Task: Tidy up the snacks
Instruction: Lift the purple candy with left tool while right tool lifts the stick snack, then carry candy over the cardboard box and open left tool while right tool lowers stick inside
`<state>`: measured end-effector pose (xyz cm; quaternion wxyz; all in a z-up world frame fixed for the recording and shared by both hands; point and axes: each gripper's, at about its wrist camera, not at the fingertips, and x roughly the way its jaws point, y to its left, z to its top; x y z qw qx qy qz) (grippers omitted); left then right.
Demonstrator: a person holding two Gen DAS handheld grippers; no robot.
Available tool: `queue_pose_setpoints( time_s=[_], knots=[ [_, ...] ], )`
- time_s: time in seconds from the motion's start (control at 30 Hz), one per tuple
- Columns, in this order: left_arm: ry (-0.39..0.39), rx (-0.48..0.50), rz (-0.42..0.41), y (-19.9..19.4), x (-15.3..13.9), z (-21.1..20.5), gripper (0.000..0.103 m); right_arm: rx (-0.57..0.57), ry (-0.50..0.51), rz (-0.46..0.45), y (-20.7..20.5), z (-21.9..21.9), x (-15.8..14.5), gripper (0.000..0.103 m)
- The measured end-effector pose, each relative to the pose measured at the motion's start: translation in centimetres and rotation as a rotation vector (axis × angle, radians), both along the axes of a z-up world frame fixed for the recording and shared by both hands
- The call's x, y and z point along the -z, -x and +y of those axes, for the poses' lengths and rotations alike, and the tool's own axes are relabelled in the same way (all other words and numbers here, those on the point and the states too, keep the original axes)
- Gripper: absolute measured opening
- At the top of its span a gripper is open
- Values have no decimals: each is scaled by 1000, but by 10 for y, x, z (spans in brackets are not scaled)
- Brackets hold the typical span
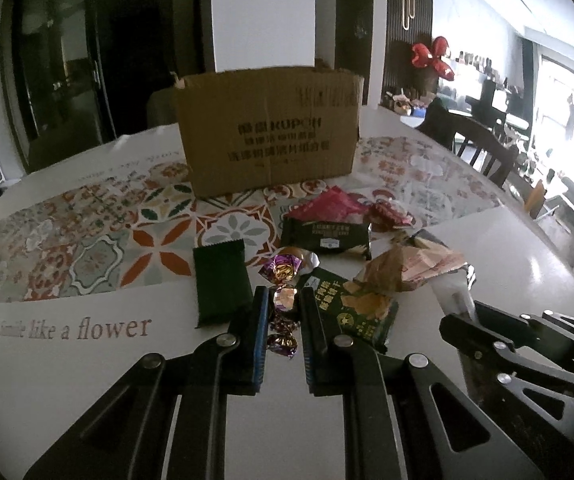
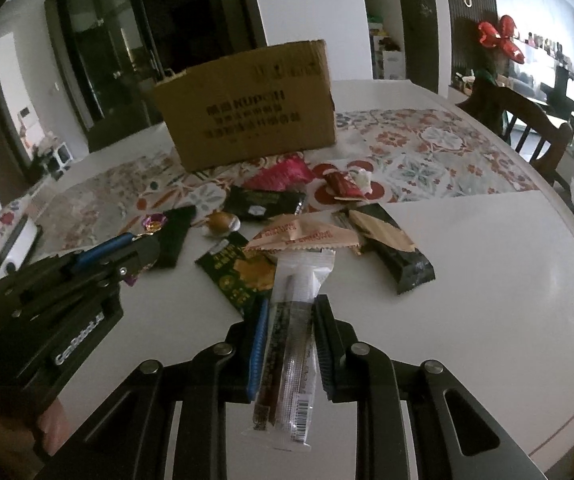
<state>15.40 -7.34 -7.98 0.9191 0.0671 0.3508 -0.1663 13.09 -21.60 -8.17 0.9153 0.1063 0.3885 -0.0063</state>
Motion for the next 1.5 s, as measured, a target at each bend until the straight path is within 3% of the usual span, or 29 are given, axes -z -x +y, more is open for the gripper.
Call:
queue_pose_setpoints(
  time_s=[0.6, 1.03, 1.5],
  knots=[
    [45, -57, -112, 11, -37, 11, 16, -50, -17, -130, -10, -2, -37, 24],
    [101, -36, -143, -16, -61, 9, 16, -47, 12, -217, -33, -12, -63, 24],
    [103, -34, -258, -55, -105, 8, 16, -101, 6, -331, -87, -23, -113, 24]
  ],
)
